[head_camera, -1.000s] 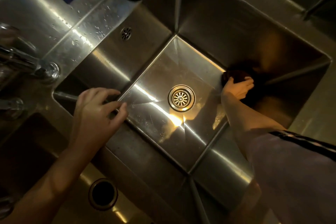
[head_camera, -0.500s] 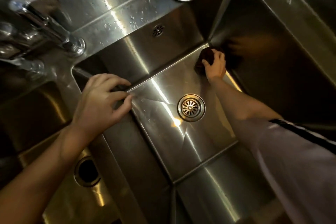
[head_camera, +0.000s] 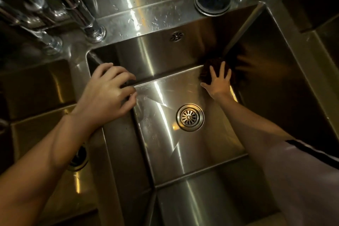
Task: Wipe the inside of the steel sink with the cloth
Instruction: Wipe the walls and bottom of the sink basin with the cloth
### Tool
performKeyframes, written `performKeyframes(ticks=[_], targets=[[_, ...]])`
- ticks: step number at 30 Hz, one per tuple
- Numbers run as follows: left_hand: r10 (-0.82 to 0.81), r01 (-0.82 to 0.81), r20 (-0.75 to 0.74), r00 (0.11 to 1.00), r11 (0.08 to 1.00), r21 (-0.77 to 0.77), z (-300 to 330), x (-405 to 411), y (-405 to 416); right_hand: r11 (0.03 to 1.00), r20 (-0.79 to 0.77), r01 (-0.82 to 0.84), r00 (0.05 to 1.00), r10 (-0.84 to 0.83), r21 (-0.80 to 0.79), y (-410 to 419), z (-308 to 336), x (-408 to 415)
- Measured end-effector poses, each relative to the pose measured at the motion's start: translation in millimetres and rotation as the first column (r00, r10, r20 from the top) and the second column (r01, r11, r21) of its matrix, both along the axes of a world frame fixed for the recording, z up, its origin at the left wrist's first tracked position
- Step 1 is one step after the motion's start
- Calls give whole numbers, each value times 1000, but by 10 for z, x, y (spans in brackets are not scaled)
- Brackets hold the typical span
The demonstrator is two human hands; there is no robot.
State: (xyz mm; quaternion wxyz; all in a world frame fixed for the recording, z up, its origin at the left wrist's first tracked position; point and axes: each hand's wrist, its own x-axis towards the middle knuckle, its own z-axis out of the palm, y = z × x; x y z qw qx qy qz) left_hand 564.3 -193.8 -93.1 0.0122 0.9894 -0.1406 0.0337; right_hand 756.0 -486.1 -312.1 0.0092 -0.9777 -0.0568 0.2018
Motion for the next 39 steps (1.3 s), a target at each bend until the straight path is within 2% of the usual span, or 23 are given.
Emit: performKeyframes(ticks=[2,4,9,12,16,26,31,34,39], targets=[[23,-23,-6,1000,999,34,12,-93,-43,1000,9,15,1000,-15,-7,56,-45,46],[57,-56,-13,998,998,34,13,-205,-60,995,32,84,996,-85,50,90,-78,142],[205,-204,9,979,977,-66,-48,-391,-35,990,74,97,992,-104,99,118,-162,316],[281,-274,14,960,944,-183,-80,-404,-33,992,114,-3,993,-12,127,98,-192,261],[283,-273,12,959,936,-223,-87,-388,-35,973,94,-135,988,120,186,305,-188,64],[299,-292,-2,954,932,-214,-97,-394,-46,845,53,-419,903,427,331,1341,-296,-672],[294,-285,12,956,935,-210,-110,-393,-38,792,51,-459,875,481,402,1813,-289,-1004],[295,-284,24,955,937,-202,-114,-397,-36,728,111,-581,803,585,365,1909,-272,-1162],[295,-289,14,955,942,-169,-111,-389,-21,697,74,-622,762,643,356,1770,-215,-1227]])
